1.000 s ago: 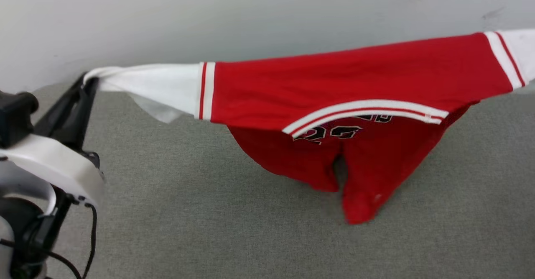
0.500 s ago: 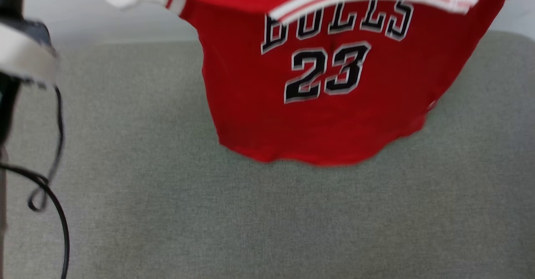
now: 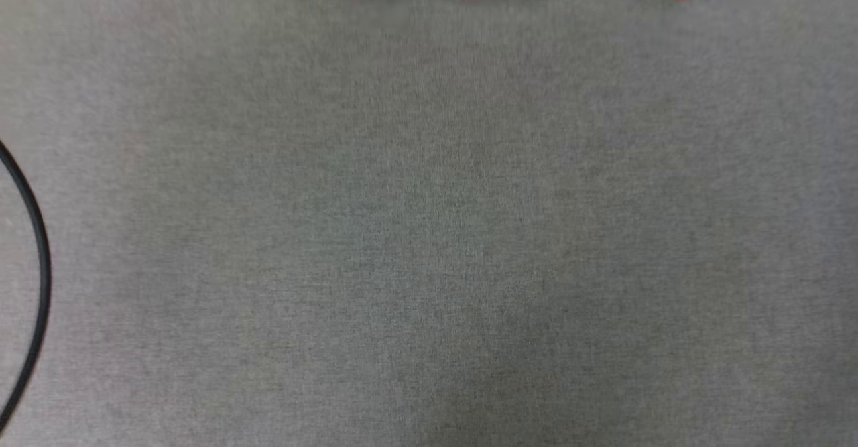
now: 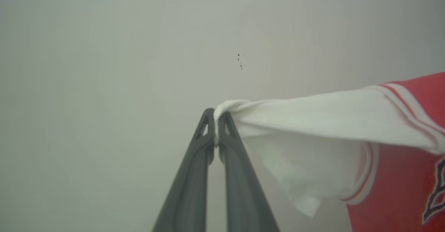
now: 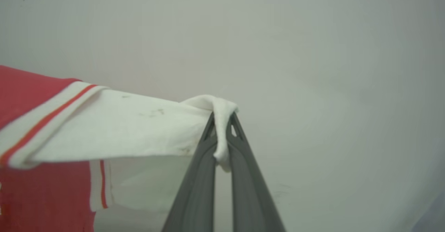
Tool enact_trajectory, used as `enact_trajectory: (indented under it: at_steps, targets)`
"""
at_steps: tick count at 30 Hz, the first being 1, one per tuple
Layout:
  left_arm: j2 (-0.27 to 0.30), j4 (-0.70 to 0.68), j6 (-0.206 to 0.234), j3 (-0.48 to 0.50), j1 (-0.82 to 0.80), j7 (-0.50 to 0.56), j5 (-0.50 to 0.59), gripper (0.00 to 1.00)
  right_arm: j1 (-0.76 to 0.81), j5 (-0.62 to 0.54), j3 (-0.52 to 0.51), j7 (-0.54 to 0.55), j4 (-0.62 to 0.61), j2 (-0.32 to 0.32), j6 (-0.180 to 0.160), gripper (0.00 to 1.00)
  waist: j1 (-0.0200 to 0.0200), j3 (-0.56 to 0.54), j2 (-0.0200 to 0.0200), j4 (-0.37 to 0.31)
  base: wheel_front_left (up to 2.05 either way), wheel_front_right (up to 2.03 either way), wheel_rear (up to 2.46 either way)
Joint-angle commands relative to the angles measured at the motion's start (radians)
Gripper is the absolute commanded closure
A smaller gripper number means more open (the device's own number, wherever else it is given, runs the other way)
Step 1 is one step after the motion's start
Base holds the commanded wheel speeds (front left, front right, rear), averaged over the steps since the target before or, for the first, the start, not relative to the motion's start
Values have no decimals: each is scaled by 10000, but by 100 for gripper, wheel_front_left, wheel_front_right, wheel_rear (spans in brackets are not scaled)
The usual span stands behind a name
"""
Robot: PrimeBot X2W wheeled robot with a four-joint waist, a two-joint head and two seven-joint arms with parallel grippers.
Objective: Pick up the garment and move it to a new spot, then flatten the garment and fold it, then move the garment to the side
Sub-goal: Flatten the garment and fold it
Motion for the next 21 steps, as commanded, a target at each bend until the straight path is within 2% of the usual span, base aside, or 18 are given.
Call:
enact_trajectory:
  at_steps: [1,7,12,13,21]
  targets:
    - [-62,444,-43,-69,-450,-174,131,100,-487,-138,46,-184,333,87,-18,100,-2,690,0,-11,0,0,0]
    - [-270,2321,-16,-248,-2009,-1137,421,100,-1965,-603,299,-984,1875,506,-18,100,-2,1451,0,45,0,0,0]
    - [-480,3569,-67,-372,-2452,-1916,463,100,-2558,-795,507,-1588,3033,783,-18,100,-2,1794,0,198,0,0,0]
    - [-682,4152,-147,-512,-2191,-2310,407,100,-2478,-757,687,-1910,3632,873,-18,100,-2,1844,0,305,0,0,0]
    - [-1136,5015,-316,-962,-459,-3093,199,100,-1015,-115,1530,-2401,4841,922,-18,100,-2,1331,0,450,0,0,0]
